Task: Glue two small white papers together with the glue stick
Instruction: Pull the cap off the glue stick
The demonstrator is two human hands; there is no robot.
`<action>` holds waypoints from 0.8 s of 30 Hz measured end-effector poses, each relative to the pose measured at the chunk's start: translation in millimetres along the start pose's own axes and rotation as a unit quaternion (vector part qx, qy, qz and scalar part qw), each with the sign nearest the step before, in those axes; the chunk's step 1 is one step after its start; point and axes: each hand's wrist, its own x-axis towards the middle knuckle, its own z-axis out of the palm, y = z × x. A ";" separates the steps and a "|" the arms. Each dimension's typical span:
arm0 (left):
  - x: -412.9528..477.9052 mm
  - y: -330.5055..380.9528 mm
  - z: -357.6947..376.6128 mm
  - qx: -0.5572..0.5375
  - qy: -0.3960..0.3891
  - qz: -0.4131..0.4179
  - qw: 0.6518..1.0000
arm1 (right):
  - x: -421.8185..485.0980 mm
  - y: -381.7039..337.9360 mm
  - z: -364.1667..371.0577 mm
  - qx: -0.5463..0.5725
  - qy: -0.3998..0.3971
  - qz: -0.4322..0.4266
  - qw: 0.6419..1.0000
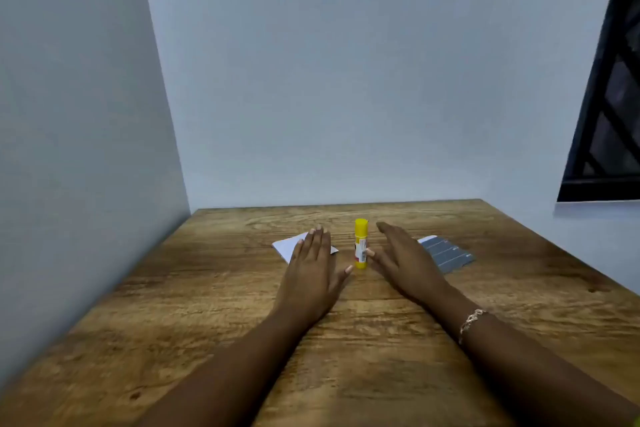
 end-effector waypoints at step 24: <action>39.0 29.8 6.3 -0.268 0.157 -0.090 0.946 | 28.5 -17.7 3.0 0.247 0.099 -0.018 0.964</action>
